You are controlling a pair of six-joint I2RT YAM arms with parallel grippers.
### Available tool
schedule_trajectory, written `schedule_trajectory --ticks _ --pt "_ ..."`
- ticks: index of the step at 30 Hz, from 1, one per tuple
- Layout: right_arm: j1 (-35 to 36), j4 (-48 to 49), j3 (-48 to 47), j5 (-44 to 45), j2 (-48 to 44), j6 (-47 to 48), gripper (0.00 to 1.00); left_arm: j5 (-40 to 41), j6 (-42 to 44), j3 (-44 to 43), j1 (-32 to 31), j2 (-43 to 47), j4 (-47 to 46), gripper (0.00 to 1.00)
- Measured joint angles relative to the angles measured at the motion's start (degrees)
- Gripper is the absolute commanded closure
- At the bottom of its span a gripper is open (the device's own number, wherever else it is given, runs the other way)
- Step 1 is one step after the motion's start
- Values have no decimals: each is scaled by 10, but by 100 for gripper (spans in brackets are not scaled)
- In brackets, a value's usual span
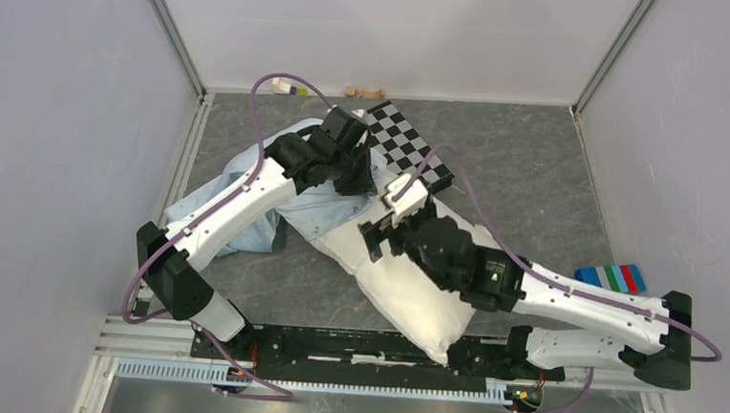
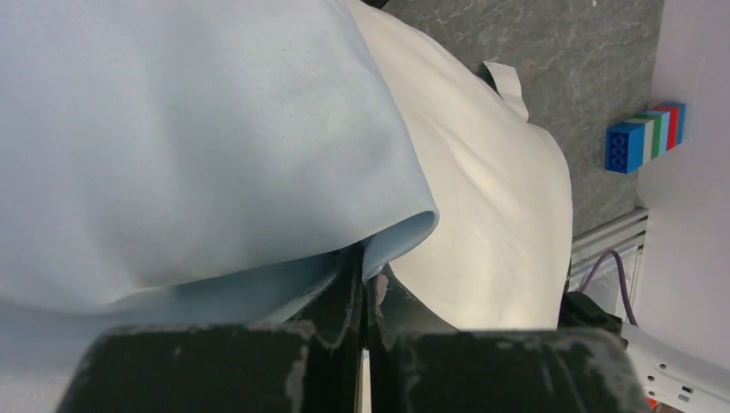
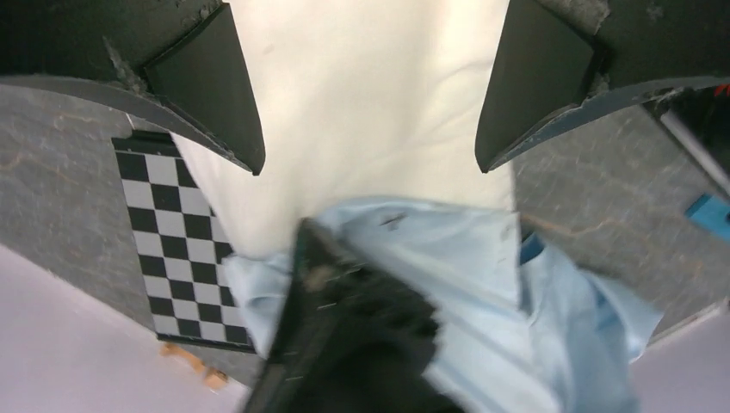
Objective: Put the pillow into the pillowcase
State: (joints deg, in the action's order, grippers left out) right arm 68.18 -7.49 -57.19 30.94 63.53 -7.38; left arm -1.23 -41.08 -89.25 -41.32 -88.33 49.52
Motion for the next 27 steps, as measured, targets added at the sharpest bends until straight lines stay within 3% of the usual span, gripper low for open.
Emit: schedule_trajectory --ticks 7,15,16,18,21,23,24,26,27 --pt "150 -9 1 106 54 74 2 -9 0 -15 2 0 -1 98" --pt "167 -24 19 215 179 107 4 -19 0 -49 2 0 -1 98" --pt "162 -25 19 228 195 110 12 -20 0 -50 2 0 -1 98" --pt "151 -25 19 242 217 117 58 -24 0 -57 2 0 1 98" --pt "125 -30 12 252 224 122 99 -26 0 -65 2 0 2 98" --pt "106 -35 -2 251 217 119 100 -30 1 -71 3 0 1 96" --pt "94 -39 -10 244 210 115 100 -32 1 -73 3 0 1 90" --pt "72 -47 -24 223 190 111 100 -34 4 -79 5 0 1 73" --pt "60 -57 -35 202 177 108 100 -36 7 -83 5 0 1 58"
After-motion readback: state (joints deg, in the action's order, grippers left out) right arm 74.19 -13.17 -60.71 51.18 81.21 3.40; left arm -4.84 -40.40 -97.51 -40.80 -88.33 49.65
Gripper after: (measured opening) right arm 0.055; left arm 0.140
